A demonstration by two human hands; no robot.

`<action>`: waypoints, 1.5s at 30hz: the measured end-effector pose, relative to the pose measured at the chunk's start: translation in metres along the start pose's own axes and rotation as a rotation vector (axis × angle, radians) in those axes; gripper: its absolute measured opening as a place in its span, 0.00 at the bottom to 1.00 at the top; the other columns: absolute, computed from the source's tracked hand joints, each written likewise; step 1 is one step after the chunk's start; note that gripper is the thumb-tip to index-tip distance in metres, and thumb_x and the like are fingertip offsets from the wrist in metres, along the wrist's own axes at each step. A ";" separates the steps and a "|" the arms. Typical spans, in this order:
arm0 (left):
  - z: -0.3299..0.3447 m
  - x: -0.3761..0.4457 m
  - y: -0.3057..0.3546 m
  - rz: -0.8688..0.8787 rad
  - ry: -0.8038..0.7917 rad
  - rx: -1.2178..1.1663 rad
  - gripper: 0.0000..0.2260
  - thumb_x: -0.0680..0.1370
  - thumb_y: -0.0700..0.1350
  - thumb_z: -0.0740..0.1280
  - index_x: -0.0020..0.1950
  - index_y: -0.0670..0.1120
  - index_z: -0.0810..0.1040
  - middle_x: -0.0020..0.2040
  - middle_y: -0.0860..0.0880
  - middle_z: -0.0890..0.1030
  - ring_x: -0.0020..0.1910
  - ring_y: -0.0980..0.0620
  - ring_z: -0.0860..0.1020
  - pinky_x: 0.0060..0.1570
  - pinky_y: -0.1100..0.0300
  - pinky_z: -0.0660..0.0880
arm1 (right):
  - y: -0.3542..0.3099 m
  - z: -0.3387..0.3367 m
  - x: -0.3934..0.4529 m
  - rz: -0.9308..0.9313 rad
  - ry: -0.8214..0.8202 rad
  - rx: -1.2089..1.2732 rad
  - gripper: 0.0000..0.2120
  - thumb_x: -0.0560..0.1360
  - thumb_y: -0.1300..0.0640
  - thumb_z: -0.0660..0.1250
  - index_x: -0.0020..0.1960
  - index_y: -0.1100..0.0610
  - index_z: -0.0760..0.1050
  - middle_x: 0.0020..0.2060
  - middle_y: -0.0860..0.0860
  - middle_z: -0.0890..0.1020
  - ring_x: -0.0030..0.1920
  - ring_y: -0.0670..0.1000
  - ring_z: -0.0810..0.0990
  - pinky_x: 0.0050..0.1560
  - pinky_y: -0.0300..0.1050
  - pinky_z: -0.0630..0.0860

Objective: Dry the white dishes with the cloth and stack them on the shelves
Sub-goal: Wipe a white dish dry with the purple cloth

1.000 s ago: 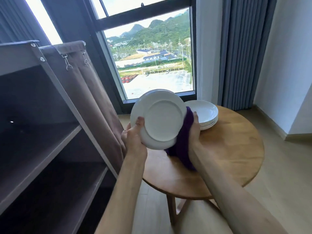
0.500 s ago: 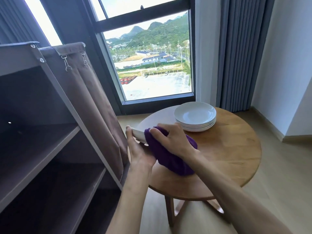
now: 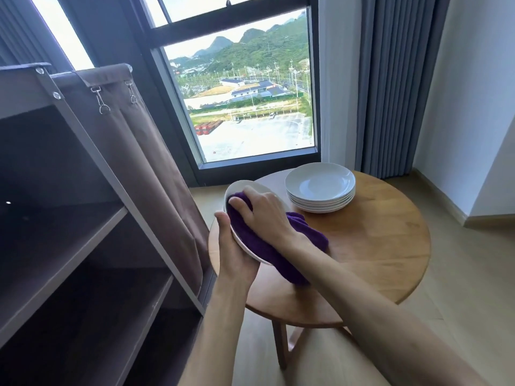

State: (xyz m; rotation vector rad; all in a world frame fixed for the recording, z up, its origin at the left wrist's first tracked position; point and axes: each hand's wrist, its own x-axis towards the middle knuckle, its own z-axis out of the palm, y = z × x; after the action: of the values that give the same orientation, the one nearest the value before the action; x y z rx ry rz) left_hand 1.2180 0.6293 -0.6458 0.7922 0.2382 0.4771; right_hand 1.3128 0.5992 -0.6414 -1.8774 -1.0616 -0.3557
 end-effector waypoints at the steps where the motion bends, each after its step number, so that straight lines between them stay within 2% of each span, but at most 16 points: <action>1: -0.001 0.000 0.002 0.006 -0.050 0.021 0.50 0.59 0.64 0.82 0.76 0.43 0.72 0.72 0.37 0.75 0.73 0.39 0.72 0.76 0.42 0.64 | 0.001 0.002 0.004 0.000 0.058 -0.006 0.16 0.82 0.45 0.61 0.47 0.57 0.76 0.37 0.57 0.82 0.39 0.61 0.80 0.42 0.54 0.73; 5: -0.003 -0.003 0.006 0.078 -0.098 0.116 0.42 0.63 0.48 0.74 0.77 0.40 0.70 0.71 0.34 0.74 0.70 0.35 0.72 0.76 0.39 0.64 | 0.009 0.004 0.016 0.052 0.215 -0.026 0.14 0.83 0.47 0.62 0.49 0.58 0.75 0.36 0.58 0.82 0.37 0.63 0.79 0.37 0.49 0.66; 8: -0.006 -0.003 0.006 0.138 -0.080 0.147 0.44 0.63 0.48 0.71 0.79 0.40 0.65 0.75 0.32 0.69 0.74 0.31 0.67 0.75 0.35 0.63 | 0.021 -0.001 0.020 0.105 0.233 -0.125 0.17 0.83 0.45 0.61 0.47 0.59 0.74 0.32 0.58 0.80 0.34 0.64 0.78 0.36 0.53 0.73; 12: -0.005 -0.001 0.008 0.227 -0.030 0.166 0.44 0.62 0.48 0.71 0.78 0.40 0.65 0.74 0.31 0.69 0.69 0.33 0.72 0.64 0.41 0.74 | 0.034 -0.003 0.012 0.148 0.223 -0.258 0.18 0.83 0.44 0.60 0.47 0.59 0.75 0.33 0.58 0.81 0.36 0.63 0.79 0.36 0.53 0.75; 15: -0.002 0.004 0.008 0.294 -0.029 0.164 0.44 0.63 0.48 0.70 0.79 0.41 0.65 0.73 0.31 0.70 0.70 0.31 0.71 0.67 0.37 0.72 | 0.039 -0.002 0.003 0.242 0.163 -0.283 0.18 0.82 0.45 0.60 0.43 0.58 0.77 0.34 0.58 0.82 0.38 0.63 0.80 0.37 0.51 0.73; 19: 0.002 0.014 0.007 0.464 0.025 0.231 0.39 0.64 0.48 0.70 0.76 0.46 0.68 0.67 0.39 0.73 0.63 0.38 0.74 0.55 0.47 0.80 | 0.035 -0.005 -0.004 0.414 -0.079 -0.294 0.16 0.77 0.46 0.60 0.38 0.56 0.76 0.39 0.58 0.83 0.41 0.61 0.79 0.40 0.47 0.69; 23: -0.001 0.031 0.000 0.550 0.200 0.460 0.38 0.65 0.56 0.70 0.76 0.57 0.67 0.71 0.47 0.71 0.68 0.44 0.72 0.65 0.43 0.77 | 0.016 -0.013 0.001 0.556 -0.540 0.003 0.17 0.73 0.45 0.60 0.49 0.57 0.80 0.46 0.56 0.84 0.47 0.57 0.82 0.51 0.50 0.80; 25: -0.007 0.037 -0.005 0.502 0.263 0.498 0.38 0.66 0.57 0.70 0.77 0.59 0.67 0.72 0.48 0.71 0.68 0.45 0.73 0.67 0.43 0.76 | 0.007 -0.017 0.002 0.616 -0.615 0.304 0.19 0.72 0.46 0.62 0.51 0.59 0.81 0.47 0.59 0.85 0.48 0.59 0.85 0.56 0.57 0.82; 27: -0.017 0.037 -0.011 0.377 0.255 0.391 0.39 0.67 0.57 0.69 0.78 0.49 0.67 0.68 0.43 0.74 0.64 0.43 0.76 0.64 0.44 0.76 | 0.000 -0.018 -0.001 0.653 -0.581 0.527 0.16 0.72 0.45 0.66 0.48 0.56 0.82 0.47 0.57 0.86 0.48 0.56 0.86 0.56 0.55 0.81; 30: -0.023 0.030 -0.012 0.194 0.263 0.261 0.45 0.67 0.62 0.68 0.76 0.37 0.64 0.59 0.40 0.73 0.58 0.39 0.73 0.66 0.41 0.72 | -0.005 -0.011 -0.003 0.616 -0.495 0.569 0.13 0.74 0.43 0.67 0.45 0.53 0.80 0.46 0.52 0.85 0.48 0.51 0.84 0.53 0.49 0.80; 33: -0.032 0.027 -0.005 0.165 0.263 0.149 0.39 0.68 0.61 0.70 0.73 0.42 0.72 0.64 0.36 0.78 0.63 0.35 0.77 0.69 0.37 0.72 | -0.002 -0.010 0.000 0.672 -0.402 0.749 0.17 0.74 0.41 0.68 0.44 0.55 0.83 0.41 0.53 0.86 0.43 0.52 0.84 0.49 0.49 0.78; 36: -0.042 0.020 0.006 0.232 0.334 0.043 0.30 0.70 0.61 0.66 0.68 0.48 0.76 0.57 0.40 0.81 0.56 0.40 0.80 0.50 0.47 0.82 | 0.018 -0.028 0.006 0.809 -0.104 0.859 0.18 0.67 0.39 0.70 0.37 0.55 0.82 0.35 0.55 0.83 0.40 0.55 0.81 0.45 0.51 0.76; 38: -0.051 0.017 0.012 0.285 0.360 0.014 0.31 0.71 0.61 0.64 0.70 0.47 0.75 0.55 0.42 0.80 0.54 0.43 0.80 0.45 0.49 0.81 | 0.038 -0.041 0.010 0.825 0.072 0.762 0.18 0.69 0.42 0.68 0.35 0.57 0.77 0.34 0.55 0.79 0.38 0.55 0.77 0.43 0.51 0.72; 40: -0.055 0.015 0.016 0.316 0.364 -0.001 0.33 0.71 0.60 0.62 0.72 0.44 0.74 0.54 0.42 0.80 0.54 0.43 0.80 0.42 0.51 0.82 | 0.058 -0.048 0.010 0.804 0.110 0.427 0.20 0.74 0.44 0.65 0.33 0.58 0.74 0.35 0.55 0.80 0.37 0.54 0.76 0.44 0.48 0.69; 43: -0.057 0.016 0.023 0.329 0.350 -0.040 0.30 0.74 0.59 0.60 0.71 0.43 0.76 0.53 0.42 0.82 0.55 0.41 0.79 0.44 0.50 0.82 | 0.076 -0.045 0.008 0.772 -0.135 -0.160 0.18 0.77 0.43 0.63 0.47 0.57 0.81 0.47 0.56 0.84 0.49 0.59 0.81 0.49 0.48 0.72; 45: -0.056 0.015 0.029 0.348 0.321 -0.065 0.25 0.77 0.58 0.58 0.66 0.44 0.80 0.53 0.42 0.83 0.56 0.39 0.79 0.49 0.47 0.81 | 0.074 -0.041 0.007 0.786 -0.289 -0.418 0.17 0.77 0.45 0.63 0.57 0.56 0.78 0.55 0.57 0.82 0.59 0.61 0.79 0.60 0.53 0.73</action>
State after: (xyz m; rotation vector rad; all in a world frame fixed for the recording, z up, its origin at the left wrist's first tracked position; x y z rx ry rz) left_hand 1.2008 0.6895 -0.6630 0.6924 0.3825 0.9386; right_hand 1.3824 0.5536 -0.6576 -2.6034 -0.3561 0.1756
